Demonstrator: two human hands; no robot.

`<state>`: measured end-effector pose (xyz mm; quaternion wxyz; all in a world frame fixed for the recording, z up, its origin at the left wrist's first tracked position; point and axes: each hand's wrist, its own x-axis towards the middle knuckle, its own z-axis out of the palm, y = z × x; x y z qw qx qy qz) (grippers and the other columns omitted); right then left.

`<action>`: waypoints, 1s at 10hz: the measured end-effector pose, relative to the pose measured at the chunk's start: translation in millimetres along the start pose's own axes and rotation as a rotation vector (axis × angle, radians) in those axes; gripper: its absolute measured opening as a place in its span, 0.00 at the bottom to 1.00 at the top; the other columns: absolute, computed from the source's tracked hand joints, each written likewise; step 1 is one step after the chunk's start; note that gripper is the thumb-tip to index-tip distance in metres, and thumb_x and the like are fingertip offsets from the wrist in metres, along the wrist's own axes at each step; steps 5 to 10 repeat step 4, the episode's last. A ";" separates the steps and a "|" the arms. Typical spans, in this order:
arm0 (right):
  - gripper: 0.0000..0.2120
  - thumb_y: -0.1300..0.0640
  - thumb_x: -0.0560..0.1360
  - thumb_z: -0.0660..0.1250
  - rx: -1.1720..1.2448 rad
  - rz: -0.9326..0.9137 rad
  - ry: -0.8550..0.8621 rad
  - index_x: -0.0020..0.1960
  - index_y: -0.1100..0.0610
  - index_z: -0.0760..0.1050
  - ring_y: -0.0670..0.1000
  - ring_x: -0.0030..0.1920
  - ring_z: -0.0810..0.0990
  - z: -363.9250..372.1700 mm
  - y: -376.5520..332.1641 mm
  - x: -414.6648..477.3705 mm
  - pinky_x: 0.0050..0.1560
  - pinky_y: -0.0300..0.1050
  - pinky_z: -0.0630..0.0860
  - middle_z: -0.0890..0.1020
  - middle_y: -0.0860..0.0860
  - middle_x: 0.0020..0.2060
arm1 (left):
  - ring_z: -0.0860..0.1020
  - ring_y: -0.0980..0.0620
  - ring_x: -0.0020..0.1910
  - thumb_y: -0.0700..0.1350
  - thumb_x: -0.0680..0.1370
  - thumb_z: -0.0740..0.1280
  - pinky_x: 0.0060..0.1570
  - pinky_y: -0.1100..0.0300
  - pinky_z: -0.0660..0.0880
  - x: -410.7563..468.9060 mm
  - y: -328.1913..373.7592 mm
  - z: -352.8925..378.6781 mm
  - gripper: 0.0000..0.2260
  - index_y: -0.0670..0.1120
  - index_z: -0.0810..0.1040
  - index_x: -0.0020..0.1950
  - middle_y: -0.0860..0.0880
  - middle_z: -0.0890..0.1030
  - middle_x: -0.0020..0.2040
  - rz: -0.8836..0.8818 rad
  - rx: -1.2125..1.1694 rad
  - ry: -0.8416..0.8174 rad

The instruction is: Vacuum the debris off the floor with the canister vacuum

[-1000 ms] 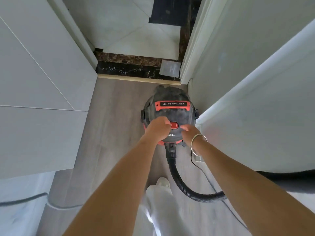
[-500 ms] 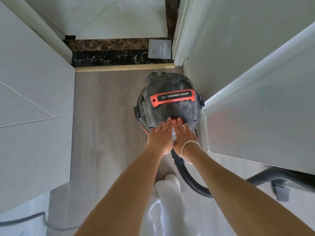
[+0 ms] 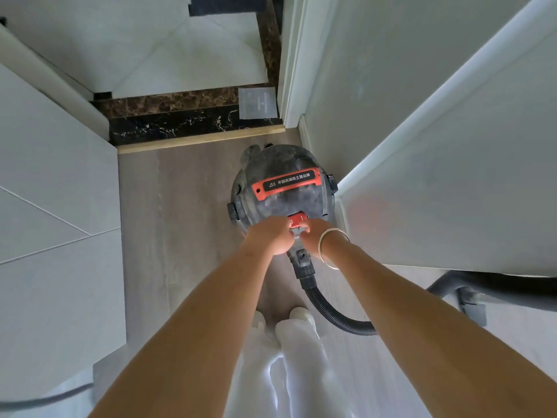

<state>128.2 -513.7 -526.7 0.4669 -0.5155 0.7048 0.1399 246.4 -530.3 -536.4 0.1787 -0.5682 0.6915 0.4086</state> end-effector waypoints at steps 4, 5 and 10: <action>0.15 0.60 0.79 0.56 0.153 0.000 0.389 0.60 0.61 0.78 0.56 0.55 0.78 -136.9 -44.6 -168.6 0.56 0.45 0.73 0.80 0.59 0.57 | 0.81 0.40 0.49 0.43 0.80 0.56 0.48 0.53 0.77 -136.4 84.1 -156.3 0.14 0.38 0.79 0.51 0.38 0.81 0.48 0.201 0.042 0.210; 0.15 0.60 0.79 0.56 0.153 0.000 0.389 0.60 0.61 0.78 0.56 0.55 0.78 -136.9 -44.6 -168.6 0.56 0.45 0.73 0.80 0.59 0.57 | 0.81 0.40 0.49 0.43 0.80 0.56 0.48 0.53 0.77 -136.4 84.1 -156.3 0.14 0.38 0.79 0.51 0.38 0.81 0.48 0.201 0.042 0.210; 0.15 0.60 0.79 0.56 0.153 0.000 0.389 0.60 0.61 0.78 0.56 0.55 0.78 -136.9 -44.6 -168.6 0.56 0.45 0.73 0.80 0.59 0.57 | 0.81 0.40 0.49 0.43 0.80 0.56 0.48 0.53 0.77 -136.4 84.1 -156.3 0.14 0.38 0.79 0.51 0.38 0.81 0.48 0.201 0.042 0.210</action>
